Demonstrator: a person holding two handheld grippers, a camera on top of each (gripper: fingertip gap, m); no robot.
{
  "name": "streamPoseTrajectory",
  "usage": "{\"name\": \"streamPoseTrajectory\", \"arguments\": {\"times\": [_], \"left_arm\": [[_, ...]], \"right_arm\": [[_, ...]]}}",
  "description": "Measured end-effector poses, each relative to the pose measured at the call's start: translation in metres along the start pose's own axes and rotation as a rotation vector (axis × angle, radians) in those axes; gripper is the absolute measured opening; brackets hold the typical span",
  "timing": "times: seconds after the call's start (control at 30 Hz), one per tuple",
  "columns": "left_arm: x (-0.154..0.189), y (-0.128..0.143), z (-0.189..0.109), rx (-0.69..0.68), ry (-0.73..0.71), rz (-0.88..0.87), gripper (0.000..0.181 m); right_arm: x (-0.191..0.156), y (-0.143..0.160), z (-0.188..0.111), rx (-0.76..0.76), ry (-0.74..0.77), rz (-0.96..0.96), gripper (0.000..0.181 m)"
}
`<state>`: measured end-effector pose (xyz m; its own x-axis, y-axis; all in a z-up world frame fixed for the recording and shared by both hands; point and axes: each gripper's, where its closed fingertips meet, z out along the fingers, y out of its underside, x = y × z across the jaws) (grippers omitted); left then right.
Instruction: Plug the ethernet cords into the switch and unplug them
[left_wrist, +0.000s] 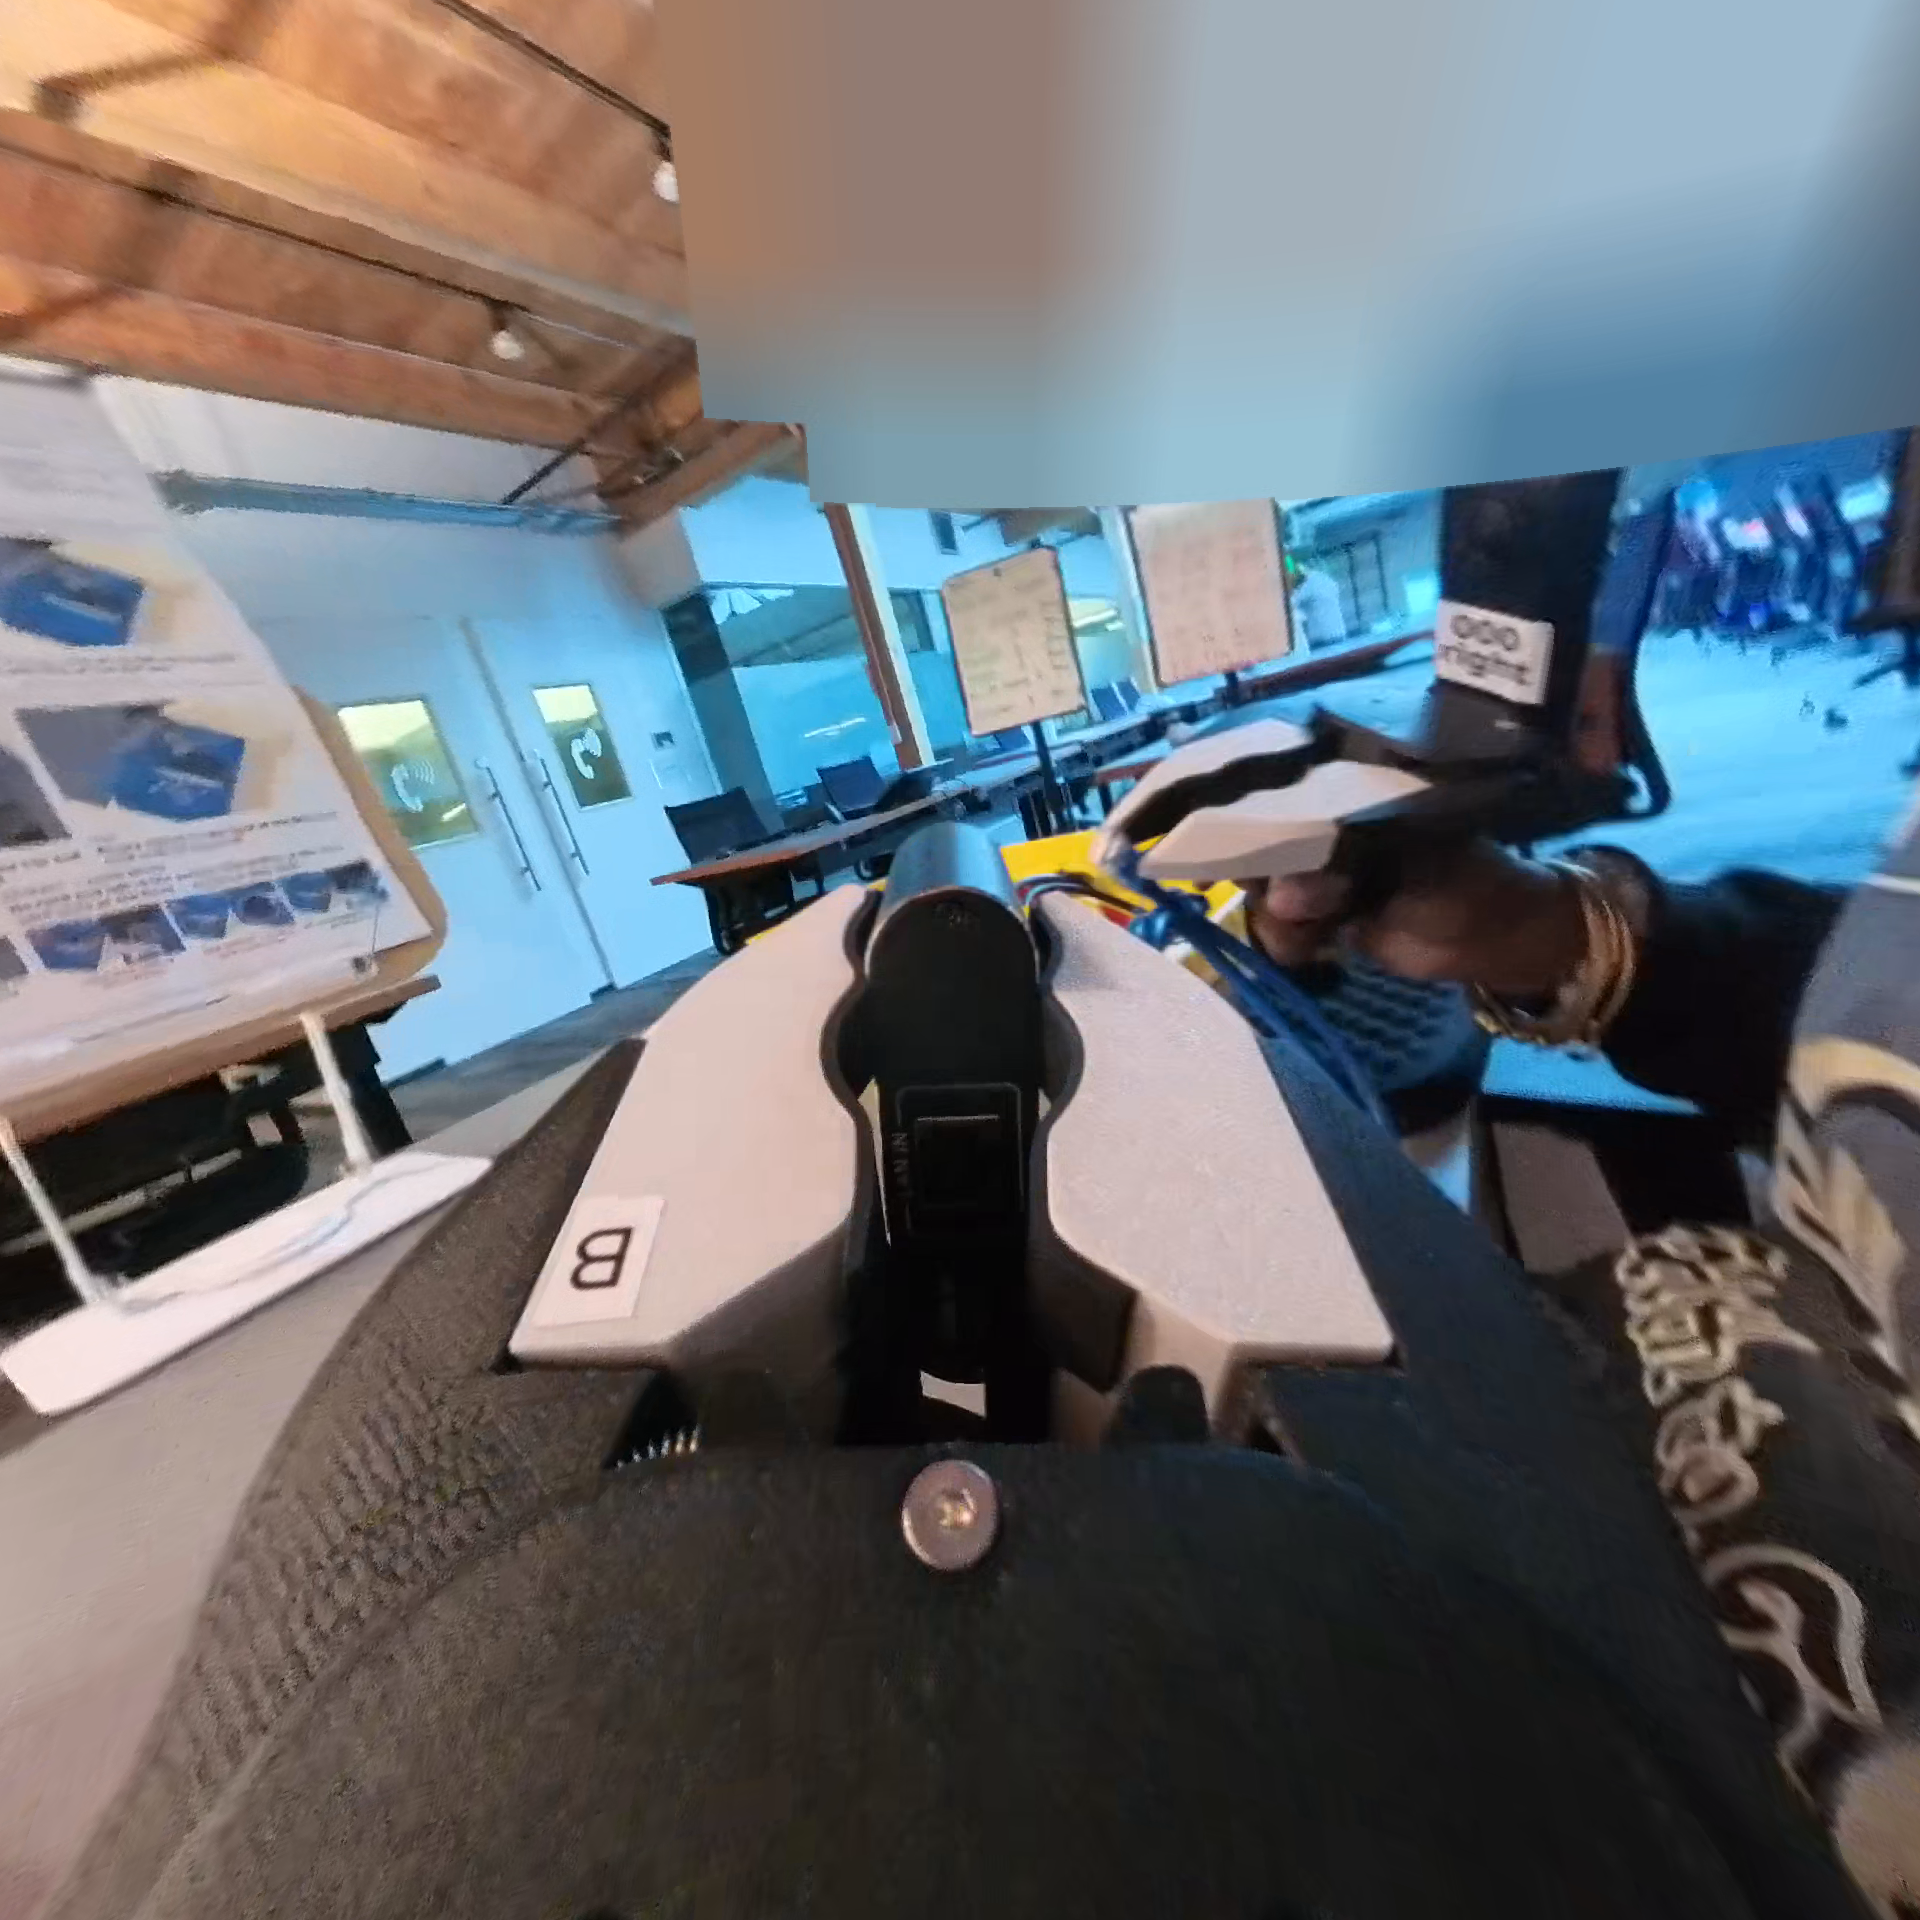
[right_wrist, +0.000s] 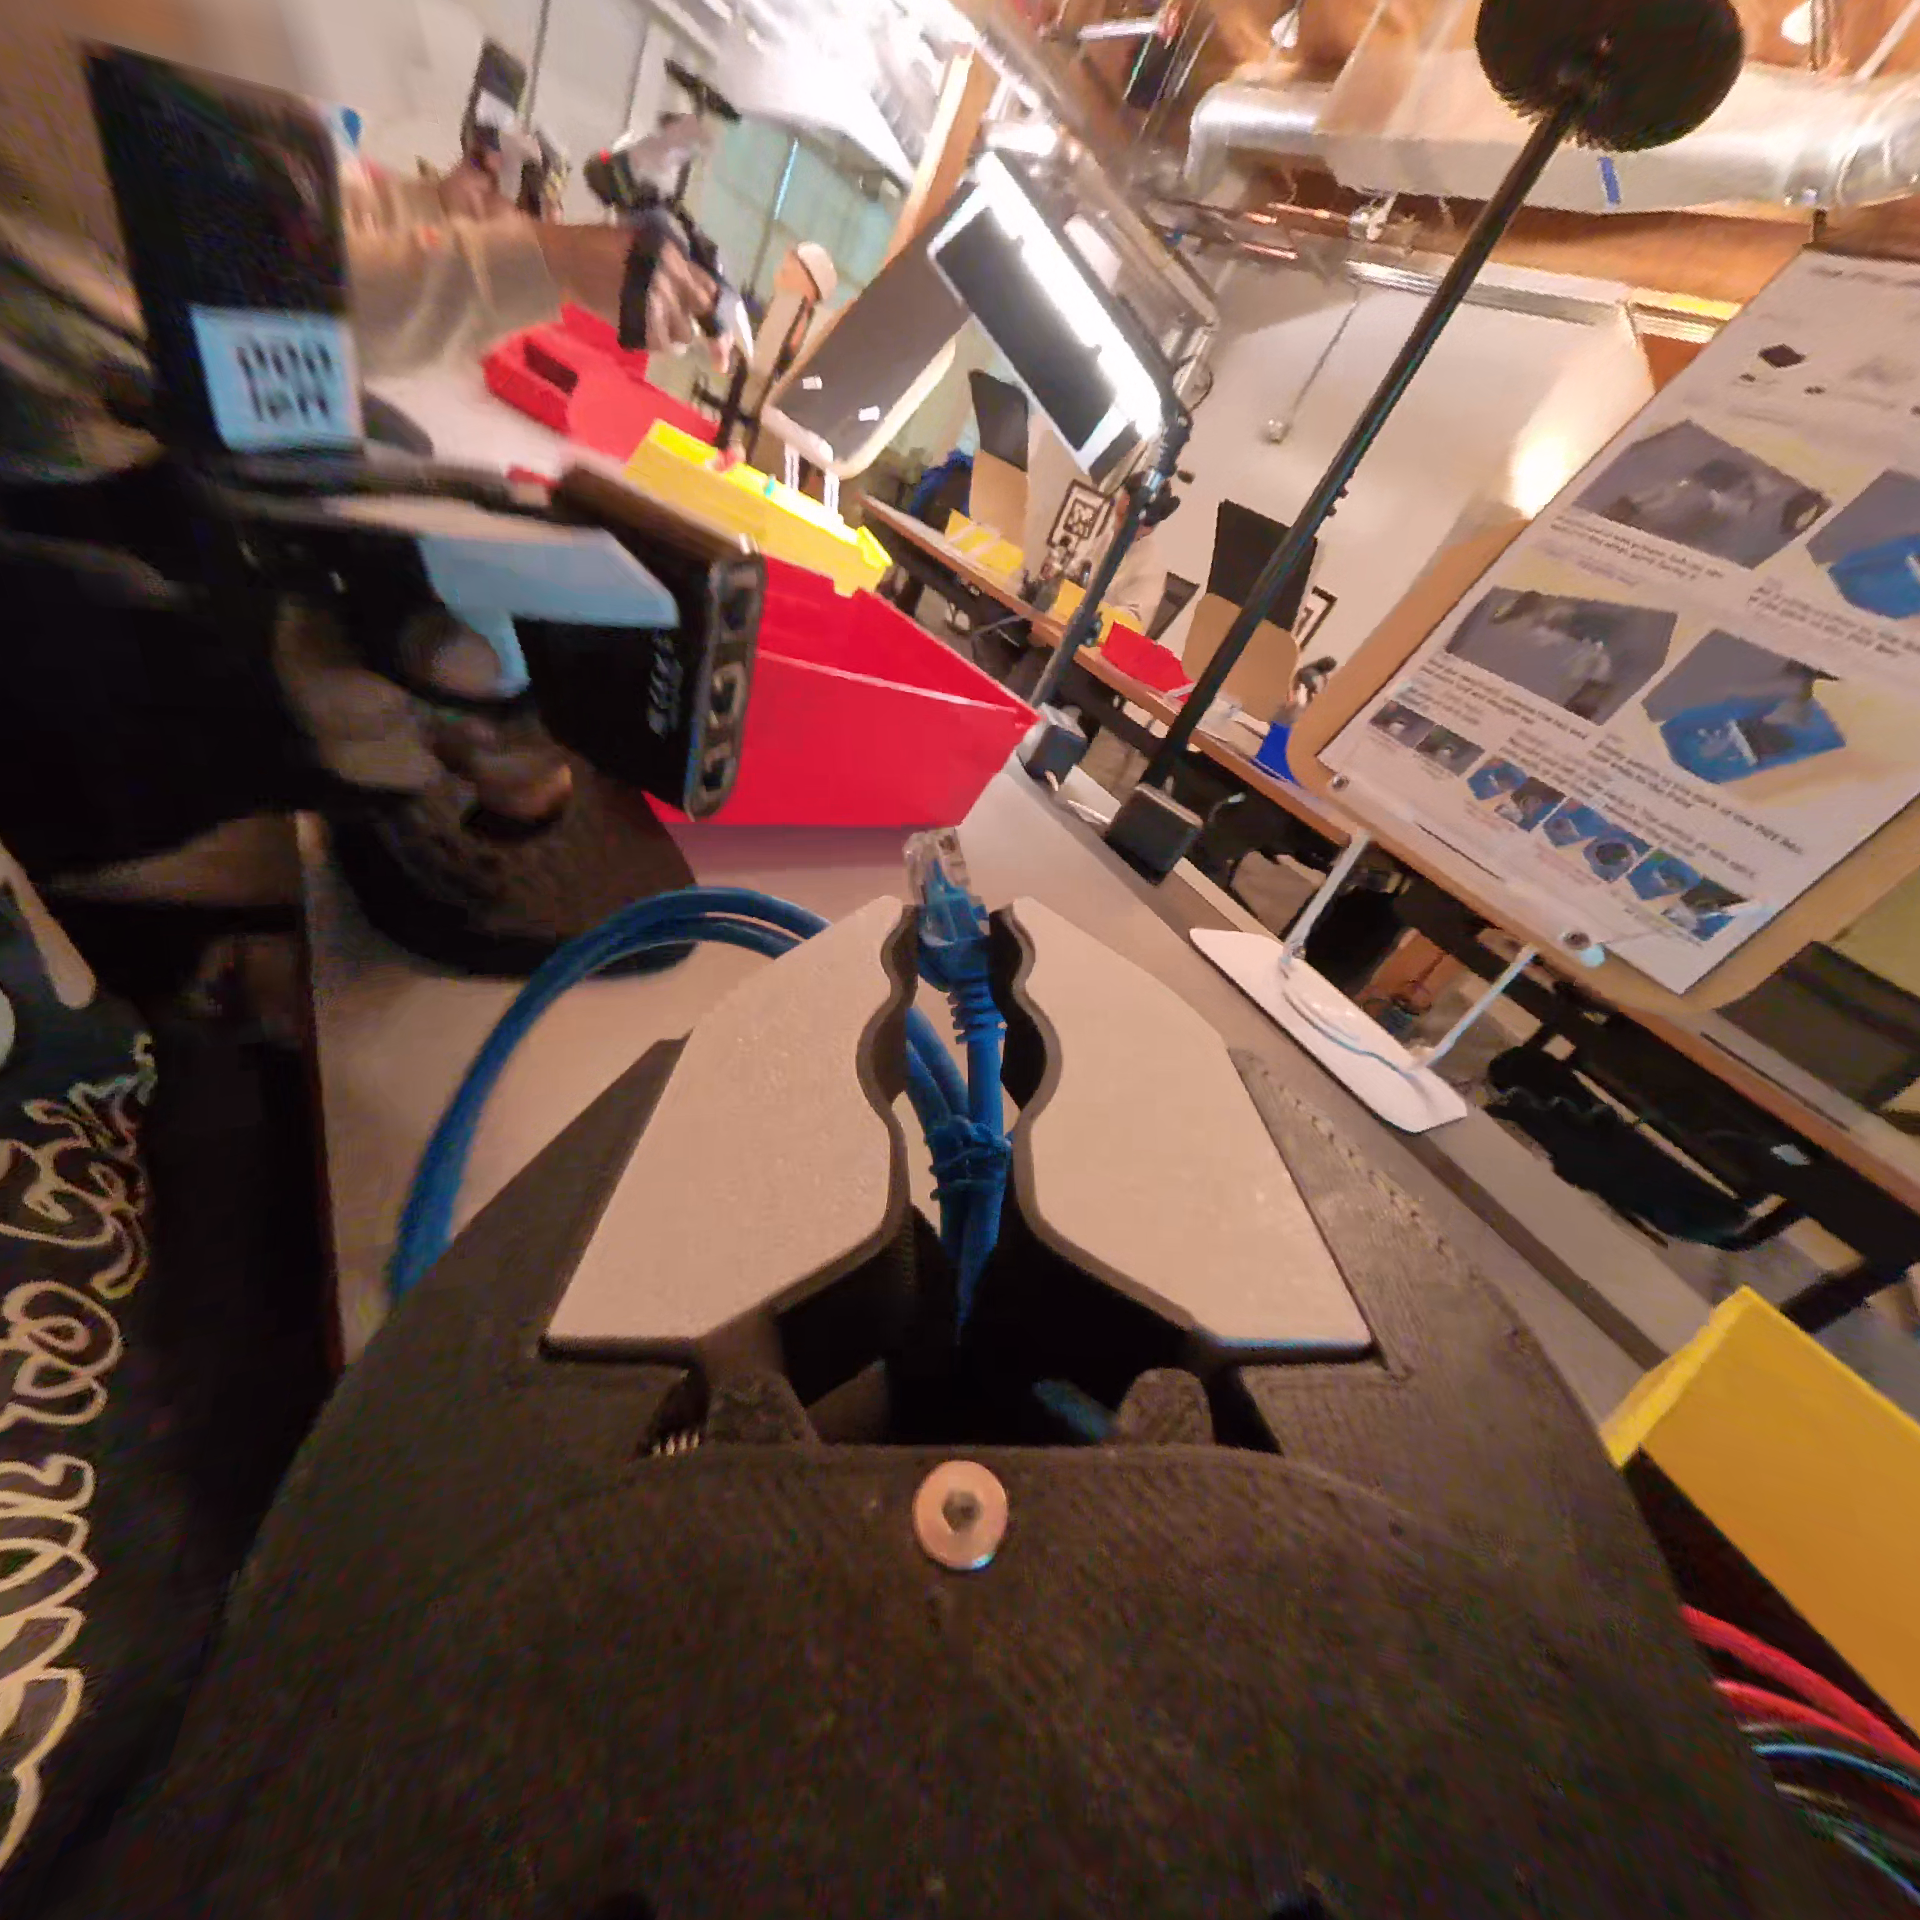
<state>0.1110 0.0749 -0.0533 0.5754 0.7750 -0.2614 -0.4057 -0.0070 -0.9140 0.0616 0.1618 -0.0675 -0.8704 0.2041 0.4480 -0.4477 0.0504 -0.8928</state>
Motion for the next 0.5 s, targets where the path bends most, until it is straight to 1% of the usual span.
{"name": "streamPoseTrajectory", "arguments": {"times": [0.07,0.13,0.27,0.37,0.43,0.5], "left_arm": [[-0.012,0.013,0.005,0.006,-0.045,-0.102,0.026],[-0.020,0.022,0.007,0.026,-0.075,-0.210,0.026],[-0.025,0.021,0.006,0.052,-0.068,-0.257,0.026],[-0.026,0.021,0.006,0.063,-0.058,-0.277,0.026],[-0.026,0.021,0.006,0.065,-0.054,-0.287,0.026],[-0.027,0.021,0.006,0.071,-0.051,-0.294,0.026]], "right_arm": [[0.012,-0.012,-0.008,0.038,0.018,0.023,0.013],[0.032,-0.031,-0.020,0.067,0.060,0.000,0.013],[0.099,-0.084,-0.056,0.135,0.233,-0.113,0.012],[0.149,-0.116,-0.085,0.114,0.392,-0.235,0.012],[0.178,-0.122,-0.102,0.053,0.510,-0.329,0.013],[0.196,-0.115,-0.117,0.008,0.598,-0.347,0.013]]}}
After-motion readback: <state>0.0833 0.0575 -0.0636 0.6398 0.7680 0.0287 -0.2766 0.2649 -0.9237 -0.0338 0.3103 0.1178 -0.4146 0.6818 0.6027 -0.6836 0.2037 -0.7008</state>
